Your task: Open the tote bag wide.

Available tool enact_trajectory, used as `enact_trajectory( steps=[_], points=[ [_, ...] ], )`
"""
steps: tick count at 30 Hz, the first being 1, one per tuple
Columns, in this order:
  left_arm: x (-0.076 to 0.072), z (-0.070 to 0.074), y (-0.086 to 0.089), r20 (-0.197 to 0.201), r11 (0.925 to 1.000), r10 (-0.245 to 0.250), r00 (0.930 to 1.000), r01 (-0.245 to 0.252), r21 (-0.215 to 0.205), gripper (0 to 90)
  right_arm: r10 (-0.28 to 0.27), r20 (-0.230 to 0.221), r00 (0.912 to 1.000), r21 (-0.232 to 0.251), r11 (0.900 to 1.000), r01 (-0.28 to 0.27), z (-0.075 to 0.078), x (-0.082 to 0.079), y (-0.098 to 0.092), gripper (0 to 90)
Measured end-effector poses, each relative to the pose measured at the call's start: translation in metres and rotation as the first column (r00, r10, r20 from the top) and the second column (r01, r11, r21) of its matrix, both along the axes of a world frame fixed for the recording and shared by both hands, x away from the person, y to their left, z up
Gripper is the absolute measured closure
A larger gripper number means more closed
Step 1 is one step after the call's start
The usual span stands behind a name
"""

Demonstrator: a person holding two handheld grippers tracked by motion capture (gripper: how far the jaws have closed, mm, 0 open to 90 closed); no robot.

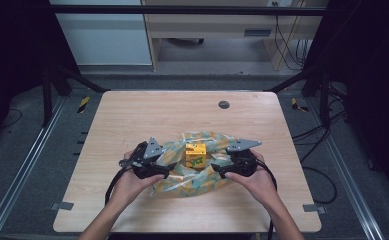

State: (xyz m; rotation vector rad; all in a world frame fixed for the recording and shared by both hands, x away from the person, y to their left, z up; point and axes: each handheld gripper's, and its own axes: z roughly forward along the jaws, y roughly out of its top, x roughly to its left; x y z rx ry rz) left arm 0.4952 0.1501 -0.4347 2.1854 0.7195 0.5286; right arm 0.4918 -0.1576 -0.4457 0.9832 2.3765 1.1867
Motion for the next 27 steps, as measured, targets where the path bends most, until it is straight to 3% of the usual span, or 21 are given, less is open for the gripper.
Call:
enact_trajectory(
  steps=[3,7,10,11,13,15,17,21,23,27],
  points=[
    [0.010,-0.006,-0.003,-0.015,0.9999,-0.006,0.9999,0.006,0.010,23.0,0.029,-0.011,0.9995,-0.006,1.000,-0.029,-0.004,0.000,0.004,16.3],
    [0.020,-0.012,-0.001,-0.046,0.9998,0.008,0.9989,-0.009,-0.017,23.3,0.075,-0.019,0.9970,-0.027,0.997,-0.075,-0.008,0.001,0.009,10.7],
    [0.024,-0.015,-0.001,-0.065,0.9999,-0.001,0.9979,0.000,-0.014,28.2,0.078,-0.042,0.9961,-0.058,0.995,-0.080,-0.013,0.005,0.014,12.3],
    [0.025,-0.016,-0.002,-0.067,1.0000,-0.004,0.9977,0.003,-0.008,34.1,0.091,-0.046,0.9948,-0.069,0.993,-0.094,-0.015,0.005,0.015,16.1],
    [0.025,-0.019,-0.004,-0.069,0.9999,-0.003,0.9976,0.004,0.013,41.4,0.098,-0.043,0.9942,-0.109,0.989,-0.103,-0.018,0.004,0.017,32.0],
    [0.026,-0.021,-0.005,-0.075,0.9992,0.016,0.9970,-0.013,0.039,58.7,0.113,-0.037,0.9929,-0.128,0.985,-0.117,-0.018,0.001,0.016,51.2],
    [0.026,-0.023,-0.004,-0.083,0.9992,0.030,0.9961,-0.027,0.030,71.1,0.120,-0.039,0.9920,-0.129,0.984,-0.125,-0.018,-0.001,0.013,64.5],
    [0.027,-0.026,-0.002,-0.078,0.9982,0.059,0.9952,-0.057,0.020,83.0,0.125,-0.058,0.9905,-0.165,0.977,-0.133,-0.022,-0.004,0.006,85.6],
    [0.028,-0.027,0.000,-0.085,0.9975,0.070,0.9940,-0.069,0.013,84.9,0.110,-0.070,0.9915,-0.159,0.980,-0.119,-0.023,-0.005,0.001,90.0],
    [0.030,-0.029,0.003,-0.077,0.9958,0.091,0.9929,-0.090,0.013,85.6,0.099,-0.067,0.9928,-0.157,0.982,-0.108,-0.025,-0.008,-0.008,90.0]
  ],
)
